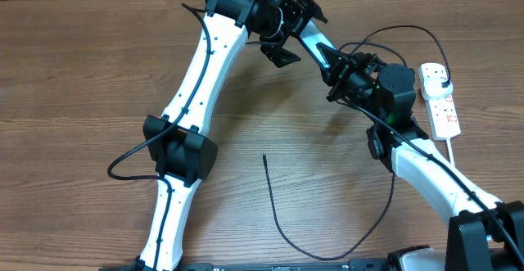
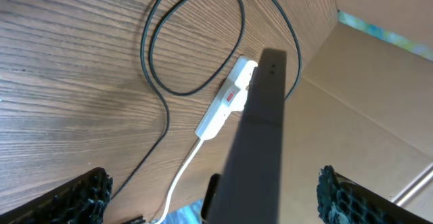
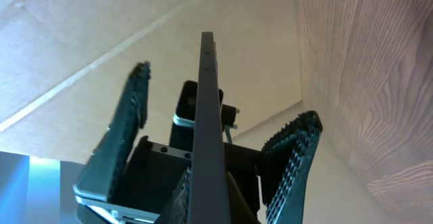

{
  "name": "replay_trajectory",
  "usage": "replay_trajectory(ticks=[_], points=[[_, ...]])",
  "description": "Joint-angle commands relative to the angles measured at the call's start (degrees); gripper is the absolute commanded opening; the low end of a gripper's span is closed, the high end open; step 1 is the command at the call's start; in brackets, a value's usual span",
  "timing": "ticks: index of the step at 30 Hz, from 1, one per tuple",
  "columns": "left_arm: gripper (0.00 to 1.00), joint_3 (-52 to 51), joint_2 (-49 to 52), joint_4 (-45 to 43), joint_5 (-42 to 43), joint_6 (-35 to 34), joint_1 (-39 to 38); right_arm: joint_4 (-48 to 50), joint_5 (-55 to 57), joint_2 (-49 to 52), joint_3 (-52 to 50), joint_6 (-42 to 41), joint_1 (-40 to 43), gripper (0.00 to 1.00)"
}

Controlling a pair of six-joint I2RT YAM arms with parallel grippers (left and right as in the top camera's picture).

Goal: Plug charger to phone and switch on socket

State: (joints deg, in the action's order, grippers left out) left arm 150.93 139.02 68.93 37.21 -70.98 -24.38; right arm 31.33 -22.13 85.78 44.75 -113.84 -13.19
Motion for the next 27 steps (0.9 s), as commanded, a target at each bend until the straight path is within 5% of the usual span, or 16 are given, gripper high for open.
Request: replay_trajectory(ticks=[1,9,17,21,27], points=[[1.0,1.5,0.0,-0.2,-2.3,-1.1,-0.6,1.2,0.0,-0.5,1.4,-0.2,-0.4,0.04],[0.98,1.5,0.0,-0.2,-3.3,-1.0,-0.8,1.2,0.0,-0.5,1.4,-0.2,-0.4,0.04],[0.7,1.5,0.0,-0.2,-4.0,-1.0,-0.8,1.2,0.0,-0.5,1.4,-0.2,-0.4,0.04],[0.66,1.5,0.0,-0.2,-4.2,-1.1,-0.8,1.2,0.0,-0.5,1.4,-0.2,-0.4,0.04],[0.47,1.5,0.0,-0.2,-4.7,-1.0,-0.9,1.2,0.0,-0.5,1.4,-0.2,-0.4,0.04]])
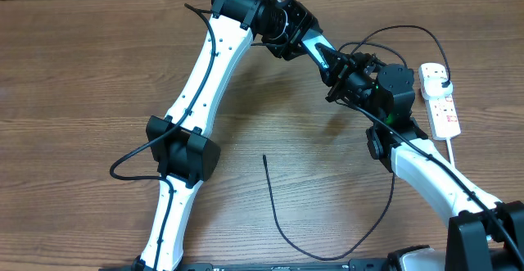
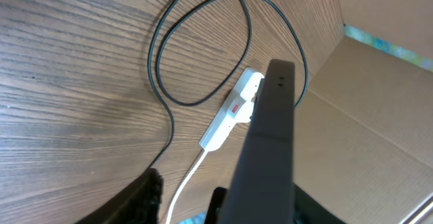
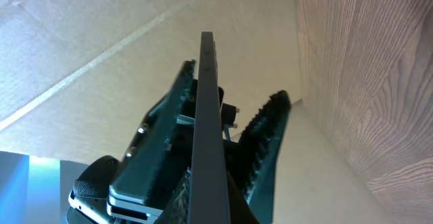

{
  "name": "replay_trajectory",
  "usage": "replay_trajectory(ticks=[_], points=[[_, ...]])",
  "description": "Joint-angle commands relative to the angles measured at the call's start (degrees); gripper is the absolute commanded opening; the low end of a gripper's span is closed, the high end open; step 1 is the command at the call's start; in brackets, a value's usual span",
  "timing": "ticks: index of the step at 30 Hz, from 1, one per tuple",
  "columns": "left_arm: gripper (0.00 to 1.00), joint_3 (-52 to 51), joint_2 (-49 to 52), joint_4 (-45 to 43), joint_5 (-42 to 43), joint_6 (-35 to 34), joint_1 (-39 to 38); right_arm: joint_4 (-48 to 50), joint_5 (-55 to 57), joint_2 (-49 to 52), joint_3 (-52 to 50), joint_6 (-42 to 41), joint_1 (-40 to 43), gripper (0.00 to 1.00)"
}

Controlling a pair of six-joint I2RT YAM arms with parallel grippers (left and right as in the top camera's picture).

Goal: Plug charger to phone and switch on socket

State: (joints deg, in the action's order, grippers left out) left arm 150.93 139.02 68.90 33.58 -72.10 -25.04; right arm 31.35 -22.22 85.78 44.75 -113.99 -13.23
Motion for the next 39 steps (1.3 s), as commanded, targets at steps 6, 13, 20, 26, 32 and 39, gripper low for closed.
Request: replay_trajectory(ticks=[6,13,20,26,32,39], points=[[0.4,1.5,0.0,-0.2,-1.2,0.1,-0.6,1.2,-0.4,-0.5,1.4,0.0,-0.3,0.04],[0.39,1.5,0.0,-0.2,-2.9,0.1,-1.3,1.2,-0.4,-0.5,1.4,0.0,-0.3,0.04],[0.37,1.5,0.0,-0.2,-4.6,0.1,-2.1,1.2,-0.6,-0.5,1.4,0.0,-0.3,0.04],[0.28,1.5,0.0,-0.2,-5.6,0.0,-2.4,1.2,-0.8,-0.5,1.4,0.0,-0.3,0.04],[0.24,1.5,0.0,-0.2,-5.6,0.0,-2.4,1.2,-1.0,-0.5,1.4,0.0,-0.3,0.04],[0.13,1.5,0.0,-0.2,-5.7,0.0,-2.4,1.2,-1.0,-0.5,1.4,0.0,-0.3,0.04]])
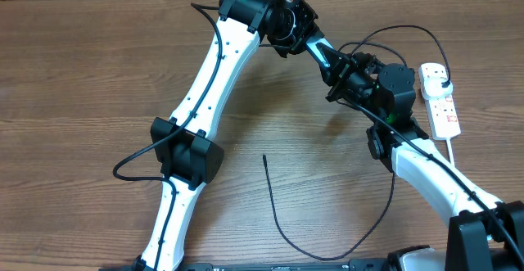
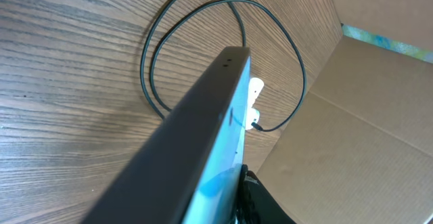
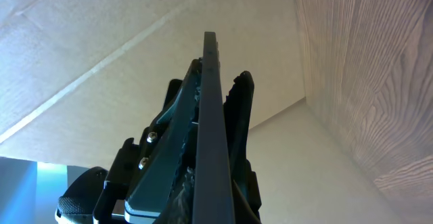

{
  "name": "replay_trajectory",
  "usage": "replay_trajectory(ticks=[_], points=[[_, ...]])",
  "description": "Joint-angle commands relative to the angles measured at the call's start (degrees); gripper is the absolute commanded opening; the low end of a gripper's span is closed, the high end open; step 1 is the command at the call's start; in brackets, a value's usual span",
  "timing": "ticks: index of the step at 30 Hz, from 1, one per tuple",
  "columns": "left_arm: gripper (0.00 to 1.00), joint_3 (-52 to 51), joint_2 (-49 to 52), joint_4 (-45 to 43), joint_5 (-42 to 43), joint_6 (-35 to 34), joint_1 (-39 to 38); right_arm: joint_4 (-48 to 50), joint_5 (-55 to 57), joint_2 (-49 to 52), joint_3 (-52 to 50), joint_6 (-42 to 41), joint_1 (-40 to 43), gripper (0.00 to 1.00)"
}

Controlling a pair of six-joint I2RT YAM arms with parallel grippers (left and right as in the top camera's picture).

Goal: Plug charger to phone and switch on socket

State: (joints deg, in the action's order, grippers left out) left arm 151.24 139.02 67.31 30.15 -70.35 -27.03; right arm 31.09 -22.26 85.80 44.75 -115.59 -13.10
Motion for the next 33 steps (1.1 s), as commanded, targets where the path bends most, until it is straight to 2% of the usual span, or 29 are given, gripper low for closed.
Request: replay_trajectory(ticks=[1,22,33], points=[[0.11,1.2,0.0,1.4,-2.3,-1.7,-0.4,1.4,-0.9,-0.5,1.4,1.6,-0.5,0.04],[0.04,1.2,0.0,1.4,-3.8,-1.7,-1.2,3.6,-1.1,-0.5,1.4,1.6,-0.5,0.04],[0.04,1.2,0.0,1.6,-5.1,-1.7,-1.3,3.6,-1.4,-0.5,1.4,1.6,-0.5,0.04]])
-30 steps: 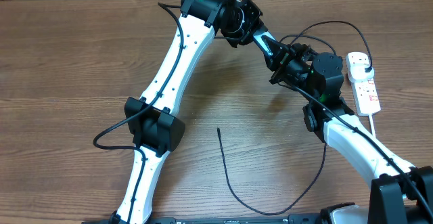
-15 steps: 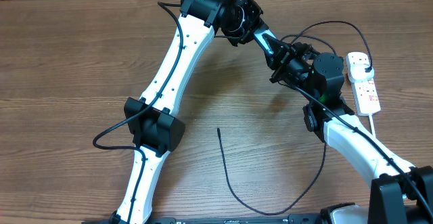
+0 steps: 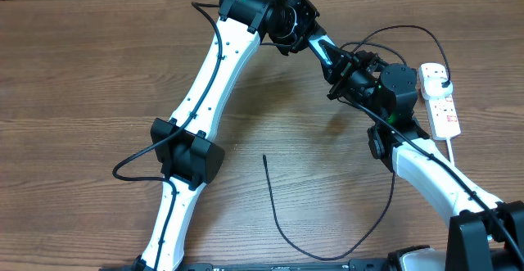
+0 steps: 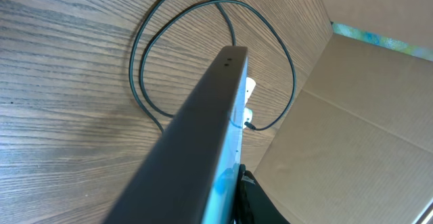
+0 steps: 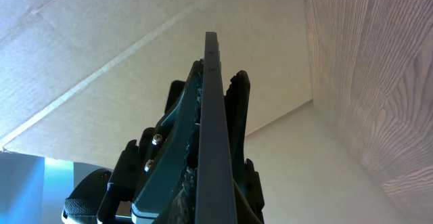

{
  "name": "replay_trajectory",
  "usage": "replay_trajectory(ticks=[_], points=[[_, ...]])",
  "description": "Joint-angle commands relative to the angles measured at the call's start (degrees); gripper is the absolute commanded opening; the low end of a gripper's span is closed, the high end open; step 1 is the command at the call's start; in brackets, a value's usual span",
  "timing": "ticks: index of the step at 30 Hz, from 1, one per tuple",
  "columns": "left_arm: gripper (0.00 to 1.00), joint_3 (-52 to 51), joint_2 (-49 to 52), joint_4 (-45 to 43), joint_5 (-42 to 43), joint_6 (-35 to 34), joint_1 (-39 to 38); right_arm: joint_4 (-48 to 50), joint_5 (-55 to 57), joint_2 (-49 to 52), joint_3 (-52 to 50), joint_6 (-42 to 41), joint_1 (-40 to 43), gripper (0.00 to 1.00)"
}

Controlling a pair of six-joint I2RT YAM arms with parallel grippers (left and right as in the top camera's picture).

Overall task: Plug charger to phone and switch on socket
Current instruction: 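Open the right gripper and withdraw it from the phone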

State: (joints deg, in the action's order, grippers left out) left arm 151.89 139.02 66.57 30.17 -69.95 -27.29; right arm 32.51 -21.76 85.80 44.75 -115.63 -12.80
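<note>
The dark phone (image 3: 319, 48) hangs above the back of the table, gripped at both ends. My left gripper (image 3: 300, 30) is shut on its far end and my right gripper (image 3: 338, 65) is shut on its near end. In the left wrist view the phone (image 4: 210, 129) fills the middle as a dark slab. The right wrist view shows it edge-on (image 5: 211, 116). The white socket strip (image 3: 440, 99) lies at the right with a black plug in it. The black charger cable's free end (image 3: 264, 157) lies on the wood mid-table, away from both grippers.
The cable (image 3: 385, 214) loops from the strip round the back, under my right arm and along the front. A cardboard wall (image 4: 365, 116) stands behind the table. The strip's white lead (image 3: 453, 146) runs toward the front right.
Almost nothing: both grippers stay shut on the phone. The phone and the left wrist have shifted very slightly, so the cable loop sits a little further left in the left wrist view.
At first my right gripper held the phone up and my left gripper stood open around its far end. Then the left fingers were closer together beside the phone. By the last earlier moment they were shut on it, and both hold it now.
</note>
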Motion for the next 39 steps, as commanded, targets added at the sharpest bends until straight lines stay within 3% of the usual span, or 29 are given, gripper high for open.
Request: replay_trajectory(ticks=[1,3,9,15,28,31,33,35,38,39], points=[[0.04,0.5,0.0,2.4,-5.1,-2.1,-1.0,2.2,-1.9,-0.5,1.4,1.6,-0.8,0.04],[0.04,0.5,0.0,2.4,-5.2,-2.0,-1.0,2.2,-1.9,-0.5,1.4,1.6,-0.8,0.04],[0.04,0.5,0.0,2.4,-5.3,-2.0,-1.0,2.2,-1.9,-0.5,1.4,1.6,-0.8,0.32],[0.04,0.5,0.0,2.4,-5.3,-2.1,-1.0,2.2,-1.9,-0.5,1.4,1.6,-0.8,0.4],[0.04,0.5,0.0,2.4,-5.3,-2.0,-0.8,2.2,-1.9,-0.5,1.4,1.6,-0.7,0.44],[0.04,0.5,0.0,2.4,-5.3,-1.8,-0.6,2.2,-1.9,-0.5,1.4,1.7,-0.7,0.59],[0.04,0.5,0.0,2.4,-5.3,-1.3,-0.1,2.2,-1.9,-0.5,1.4,2.3,-0.7,0.78],[0.04,0.5,0.0,2.4,-5.3,-0.9,0.4,2.2,-1.9,-0.5,1.4,3.4,-0.7,0.88],[0.04,0.5,0.0,2.4,-5.1,-0.3,1.5,2.0,-2.0,-0.5,1.4,3.6,-0.7,1.0],[0.04,0.5,0.0,2.5,-5.1,-0.2,1.9,1.9,-2.1,-0.5,1.4,3.6,-0.7,1.0]])
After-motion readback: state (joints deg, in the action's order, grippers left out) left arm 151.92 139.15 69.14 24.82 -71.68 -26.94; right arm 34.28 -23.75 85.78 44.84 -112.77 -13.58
